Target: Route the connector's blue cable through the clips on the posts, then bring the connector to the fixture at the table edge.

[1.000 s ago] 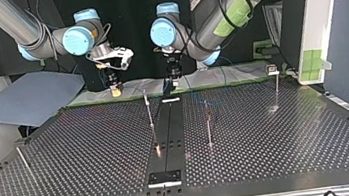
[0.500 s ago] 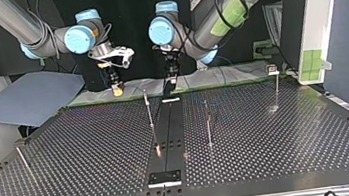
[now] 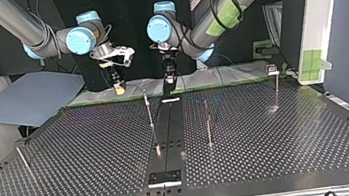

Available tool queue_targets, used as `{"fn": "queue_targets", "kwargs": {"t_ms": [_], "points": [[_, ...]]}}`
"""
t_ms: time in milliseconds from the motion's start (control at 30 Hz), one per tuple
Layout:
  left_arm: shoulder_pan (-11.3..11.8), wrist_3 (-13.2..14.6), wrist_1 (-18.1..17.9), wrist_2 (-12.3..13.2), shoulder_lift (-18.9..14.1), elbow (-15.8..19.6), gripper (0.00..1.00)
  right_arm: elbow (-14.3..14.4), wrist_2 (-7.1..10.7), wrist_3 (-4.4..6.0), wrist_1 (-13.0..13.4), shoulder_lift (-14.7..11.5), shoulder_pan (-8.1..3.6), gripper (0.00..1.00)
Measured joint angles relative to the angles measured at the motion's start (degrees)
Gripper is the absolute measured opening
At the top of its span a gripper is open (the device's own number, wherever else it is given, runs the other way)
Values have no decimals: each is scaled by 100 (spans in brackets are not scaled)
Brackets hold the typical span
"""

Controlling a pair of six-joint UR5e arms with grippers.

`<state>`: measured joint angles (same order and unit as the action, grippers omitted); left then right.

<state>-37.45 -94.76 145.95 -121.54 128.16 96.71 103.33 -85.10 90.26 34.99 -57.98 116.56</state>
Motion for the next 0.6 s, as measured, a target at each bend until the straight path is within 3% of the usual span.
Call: {"fn": "queue_targets", "kwargs": {"t_ms": [233,600], "points": [[30,19,-80,16,5,-18,2,-1,225,-105,137,99,-123,0],[99,89,-169,204,16,-33,2,-2,614,-95,424,128,-381,0]]}}
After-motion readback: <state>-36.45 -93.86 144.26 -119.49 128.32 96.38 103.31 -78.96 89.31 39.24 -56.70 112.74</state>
